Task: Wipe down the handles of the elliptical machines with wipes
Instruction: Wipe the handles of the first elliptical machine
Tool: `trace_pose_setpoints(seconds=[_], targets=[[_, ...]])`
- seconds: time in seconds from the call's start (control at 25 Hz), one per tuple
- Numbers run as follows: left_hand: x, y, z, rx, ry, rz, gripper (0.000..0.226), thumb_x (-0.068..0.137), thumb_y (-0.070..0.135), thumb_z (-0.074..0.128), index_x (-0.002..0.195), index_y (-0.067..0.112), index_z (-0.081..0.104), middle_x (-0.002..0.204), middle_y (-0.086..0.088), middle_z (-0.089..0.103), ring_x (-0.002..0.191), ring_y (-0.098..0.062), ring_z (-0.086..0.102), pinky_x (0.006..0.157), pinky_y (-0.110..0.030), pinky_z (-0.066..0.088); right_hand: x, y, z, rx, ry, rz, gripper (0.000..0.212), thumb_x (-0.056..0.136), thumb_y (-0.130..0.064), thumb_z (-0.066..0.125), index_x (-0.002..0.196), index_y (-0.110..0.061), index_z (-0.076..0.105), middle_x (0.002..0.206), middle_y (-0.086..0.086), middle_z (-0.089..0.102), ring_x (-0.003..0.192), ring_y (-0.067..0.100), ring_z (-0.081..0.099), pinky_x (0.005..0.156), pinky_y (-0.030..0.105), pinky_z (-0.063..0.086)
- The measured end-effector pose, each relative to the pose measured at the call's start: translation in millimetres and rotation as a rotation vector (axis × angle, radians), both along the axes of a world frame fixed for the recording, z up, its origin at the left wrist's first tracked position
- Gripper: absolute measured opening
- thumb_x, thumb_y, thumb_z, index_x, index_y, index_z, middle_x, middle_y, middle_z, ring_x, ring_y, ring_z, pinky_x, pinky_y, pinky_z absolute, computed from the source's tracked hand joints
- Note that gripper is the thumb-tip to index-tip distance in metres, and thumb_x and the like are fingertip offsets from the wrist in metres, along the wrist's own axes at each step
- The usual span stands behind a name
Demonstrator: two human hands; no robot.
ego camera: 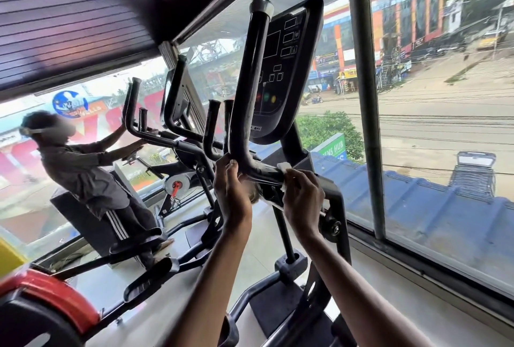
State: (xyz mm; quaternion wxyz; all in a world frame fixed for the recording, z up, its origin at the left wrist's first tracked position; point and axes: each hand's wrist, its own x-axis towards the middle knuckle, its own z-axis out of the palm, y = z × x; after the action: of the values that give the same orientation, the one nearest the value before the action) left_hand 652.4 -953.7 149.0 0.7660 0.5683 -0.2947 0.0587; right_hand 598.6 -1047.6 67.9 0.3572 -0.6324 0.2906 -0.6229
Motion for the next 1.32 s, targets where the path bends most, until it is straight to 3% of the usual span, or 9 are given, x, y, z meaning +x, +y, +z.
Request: trace_pose_setpoints(seconds=[0.12,0.24,0.36,0.48,0.68,0.92,1.12,1.24,1.32], targets=[[-2.1,0.7,3.2,0.002,0.039,-0.007,0.021,0.088,0.031,0.051,0.096,0.032,0.071,0.112,-0.014,0.072,0.110,-0.034,0.067,0.088,-0.044,0.052,0.8,-3.8,10.5,0.166,0.077,-0.027,0.015,0.092,-0.012,0.069,0.080,-0.017,0.075,0.079,0.002,0.070,0.075,0.023,0.064,0.067,0.028,0.030],[-1.4,2.6,5.8,0.000,0.050,-0.001,0.019,0.086,0.030,0.053,0.085,0.035,0.071,0.106,-0.014,0.073,0.105,-0.035,0.068,0.084,-0.041,0.054,-7.2,28.8,34.6,-0.005,-0.082,0.127,0.011,0.091,-0.010,0.075,0.091,-0.018,0.082,0.090,-0.004,0.074,0.079,0.008,0.067,0.074,0.021,0.048],[5.4,4.8,2.7,0.022,-0.007,0.006,0.016,0.085,0.037,0.055,0.086,0.033,0.071,0.103,-0.018,0.073,0.106,-0.043,0.067,0.090,-0.056,0.056,-9.9,27.8,27.2,-0.176,-0.059,0.088,0.011,0.095,-0.011,0.074,0.100,-0.015,0.082,0.096,-0.003,0.074,0.082,0.007,0.067,0.075,0.012,0.046],[6.1,6.5,2.6,0.045,-0.010,0.013,0.018,0.085,0.041,0.056,0.087,0.032,0.071,0.102,-0.018,0.072,0.107,-0.046,0.064,0.097,-0.068,0.049,-4.2,18.3,35.2,-0.003,-0.066,0.026,0.015,0.090,-0.006,0.073,0.097,-0.015,0.083,0.095,0.000,0.076,0.082,0.017,0.072,0.075,0.017,0.046],[2.3,9.9,7.2,0.071,0.006,0.016,0.021,0.082,0.042,0.055,0.087,0.032,0.073,0.092,-0.011,0.074,0.098,-0.041,0.068,0.092,-0.065,0.053,-10.3,39.9,40.5,-0.245,-0.121,0.136,0.011,0.097,-0.010,0.070,0.100,-0.011,0.081,0.100,0.000,0.075,0.086,0.014,0.073,0.078,0.023,0.054],[0.0,16.6,12.8,0.143,-0.029,0.040,0.023,0.085,0.039,0.052,0.083,0.037,0.075,0.082,0.005,0.075,0.084,-0.025,0.071,0.084,-0.057,0.058,-10.7,32.0,54.8,-0.060,-0.051,0.101,0.011,0.092,-0.009,0.074,0.092,-0.016,0.082,0.093,-0.003,0.076,0.080,0.009,0.071,0.074,0.004,0.042],[9.1,18.8,13.0,0.200,-0.033,0.052,0.028,0.085,0.043,0.051,0.088,0.030,0.076,0.086,0.001,0.077,0.090,-0.028,0.073,0.087,-0.056,0.058,-12.8,35.3,50.3,-0.085,-0.066,0.087,0.009,0.092,-0.011,0.074,0.089,-0.017,0.080,0.090,-0.004,0.076,0.076,0.003,0.068,0.073,0.013,0.048],[4.4,21.6,17.5,0.175,-0.007,-0.010,0.030,0.094,0.025,0.050,0.081,0.028,0.077,0.084,0.001,0.078,0.084,-0.022,0.074,0.088,-0.054,0.059,-7.4,39.5,60.6,-0.014,-0.107,0.089,0.012,0.092,-0.013,0.073,0.084,-0.020,0.079,0.083,-0.008,0.073,0.073,-0.002,0.064,0.068,0.016,0.047],[4.8,23.0,20.1,0.156,0.012,-0.044,0.031,0.098,0.017,0.048,0.086,0.016,0.076,0.086,-0.006,0.078,0.082,-0.022,0.075,0.088,-0.054,0.060,-8.1,51.1,54.6,-0.095,-0.206,0.144,0.009,0.095,-0.010,0.073,0.093,-0.015,0.080,0.095,-0.007,0.074,0.081,0.002,0.071,0.074,0.025,0.057]])
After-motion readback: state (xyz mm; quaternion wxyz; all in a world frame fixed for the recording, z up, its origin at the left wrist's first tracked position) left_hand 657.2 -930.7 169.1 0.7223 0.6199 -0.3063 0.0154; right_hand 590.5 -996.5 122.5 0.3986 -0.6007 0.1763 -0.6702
